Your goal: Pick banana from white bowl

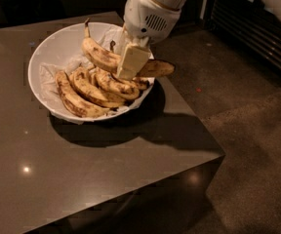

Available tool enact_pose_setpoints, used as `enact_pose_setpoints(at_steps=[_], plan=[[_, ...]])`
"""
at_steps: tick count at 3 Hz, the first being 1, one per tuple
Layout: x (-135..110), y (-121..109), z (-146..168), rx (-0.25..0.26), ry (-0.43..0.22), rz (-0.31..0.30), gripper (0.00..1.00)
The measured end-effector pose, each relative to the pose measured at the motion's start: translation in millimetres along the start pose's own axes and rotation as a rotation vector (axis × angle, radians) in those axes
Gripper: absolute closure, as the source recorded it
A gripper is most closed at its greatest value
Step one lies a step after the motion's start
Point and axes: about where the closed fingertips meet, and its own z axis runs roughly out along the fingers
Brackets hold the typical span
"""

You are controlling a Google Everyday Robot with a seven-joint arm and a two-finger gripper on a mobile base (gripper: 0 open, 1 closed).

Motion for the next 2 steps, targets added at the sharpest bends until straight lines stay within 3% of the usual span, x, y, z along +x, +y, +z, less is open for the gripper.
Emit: enact_pose_setpoints(at_steps=[1,2], plan=[[4,27,-22,0.004,0.013,-0.058,1.00],[21,62,-41,-0.021,0.028,-0.073,1.00]])
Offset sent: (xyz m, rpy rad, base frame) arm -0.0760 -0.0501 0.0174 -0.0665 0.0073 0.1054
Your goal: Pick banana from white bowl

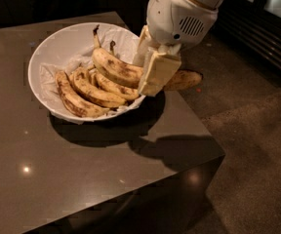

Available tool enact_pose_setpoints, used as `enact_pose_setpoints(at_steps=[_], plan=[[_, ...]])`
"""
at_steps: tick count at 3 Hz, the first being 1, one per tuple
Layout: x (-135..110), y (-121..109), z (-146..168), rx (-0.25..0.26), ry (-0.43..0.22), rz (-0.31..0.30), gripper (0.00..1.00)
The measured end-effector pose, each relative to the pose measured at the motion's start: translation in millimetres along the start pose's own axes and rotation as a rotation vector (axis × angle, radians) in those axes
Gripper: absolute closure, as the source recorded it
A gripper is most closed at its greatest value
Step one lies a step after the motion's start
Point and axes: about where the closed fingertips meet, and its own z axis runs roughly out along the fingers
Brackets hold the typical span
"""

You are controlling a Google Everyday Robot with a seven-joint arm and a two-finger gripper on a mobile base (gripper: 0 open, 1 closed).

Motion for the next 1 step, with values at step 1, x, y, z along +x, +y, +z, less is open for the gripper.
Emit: enact_pose_setpoints(at_steps=[1], plan=[[0.1,0.3,-0.2,0.000,0.000,0.000,1.00]])
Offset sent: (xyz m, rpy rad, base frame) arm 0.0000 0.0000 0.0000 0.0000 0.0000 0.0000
